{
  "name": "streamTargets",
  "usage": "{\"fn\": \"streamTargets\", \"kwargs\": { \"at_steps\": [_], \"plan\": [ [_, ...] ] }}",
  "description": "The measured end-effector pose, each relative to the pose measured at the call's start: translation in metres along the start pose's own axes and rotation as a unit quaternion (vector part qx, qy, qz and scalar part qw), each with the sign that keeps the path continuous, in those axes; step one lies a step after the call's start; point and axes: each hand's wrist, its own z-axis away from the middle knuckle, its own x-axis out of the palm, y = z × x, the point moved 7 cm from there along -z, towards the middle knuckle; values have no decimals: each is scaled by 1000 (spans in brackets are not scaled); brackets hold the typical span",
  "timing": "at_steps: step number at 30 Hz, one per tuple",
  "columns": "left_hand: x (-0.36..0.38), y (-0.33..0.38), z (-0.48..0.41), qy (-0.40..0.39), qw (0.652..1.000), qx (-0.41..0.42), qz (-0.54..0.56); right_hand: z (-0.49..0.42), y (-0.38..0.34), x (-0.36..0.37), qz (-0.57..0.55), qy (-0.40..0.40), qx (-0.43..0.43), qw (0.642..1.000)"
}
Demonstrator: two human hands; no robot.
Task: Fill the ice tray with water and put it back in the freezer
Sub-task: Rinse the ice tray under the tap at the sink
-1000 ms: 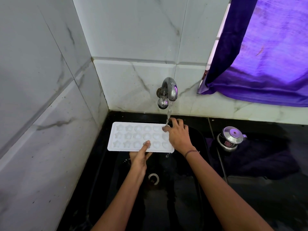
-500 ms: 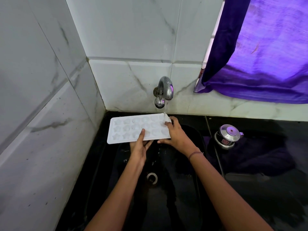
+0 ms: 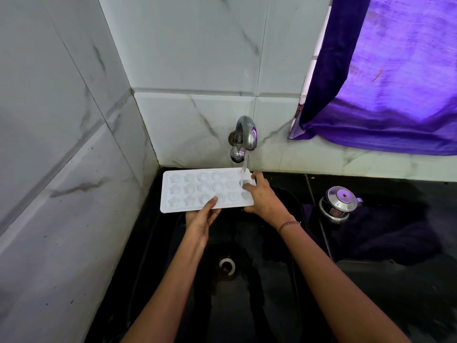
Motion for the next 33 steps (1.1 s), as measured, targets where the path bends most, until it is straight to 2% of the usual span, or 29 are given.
{"fn": "streamTargets", "kwargs": {
  "at_steps": [6, 11, 13, 16, 19, 27, 31, 33],
  "plan": [
    [4, 0, 1, 1, 1000, 4, 10, 2, 1, -2, 85, 47, 0, 995],
    [-4, 0, 2, 37, 999, 17, 24, 5, 7, -2, 60, 48, -45, 996],
    [-3, -1, 3, 56, 997, 24, 45, 7, 9, -5, 41, 76, -43, 995],
    [-2, 0, 1, 76, 995, 29, 65, 12, 7, 1, 72, 82, -41, 993],
    [2, 1, 2, 73, 995, 21, 64, 15, 8, -2, 80, 124, -7, 989],
    [2, 0, 7, 65, 996, 26, 49, 18, 5, 1, 85, 137, 7, 987],
    [0, 3, 7, 65, 996, 33, 41, 19, 6, 8, 29, 94, 4, 995],
    [-1, 3, 9, 67, 997, 32, 38, 21, 10, 8, 48, 98, 3, 994]
  ]
}}
